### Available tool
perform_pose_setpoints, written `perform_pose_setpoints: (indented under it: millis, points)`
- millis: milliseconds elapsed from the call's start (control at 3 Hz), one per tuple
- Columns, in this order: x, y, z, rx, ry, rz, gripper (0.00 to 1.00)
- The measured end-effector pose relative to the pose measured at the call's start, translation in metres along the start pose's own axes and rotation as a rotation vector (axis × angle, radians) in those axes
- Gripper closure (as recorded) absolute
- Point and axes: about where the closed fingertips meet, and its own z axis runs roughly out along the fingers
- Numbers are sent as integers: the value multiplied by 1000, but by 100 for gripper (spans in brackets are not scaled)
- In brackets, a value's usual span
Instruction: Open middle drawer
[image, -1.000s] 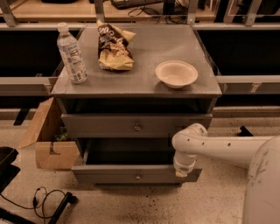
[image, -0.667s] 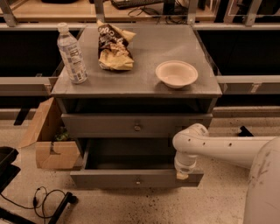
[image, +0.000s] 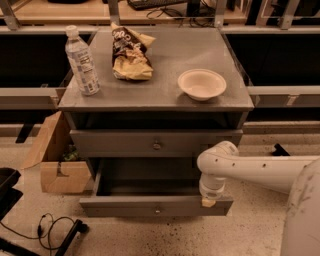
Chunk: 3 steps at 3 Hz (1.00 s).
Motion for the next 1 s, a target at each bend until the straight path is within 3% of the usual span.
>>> perform_pose_setpoints:
  millis: [1000]
  points:
    - [0,0,0,0,0,0,29]
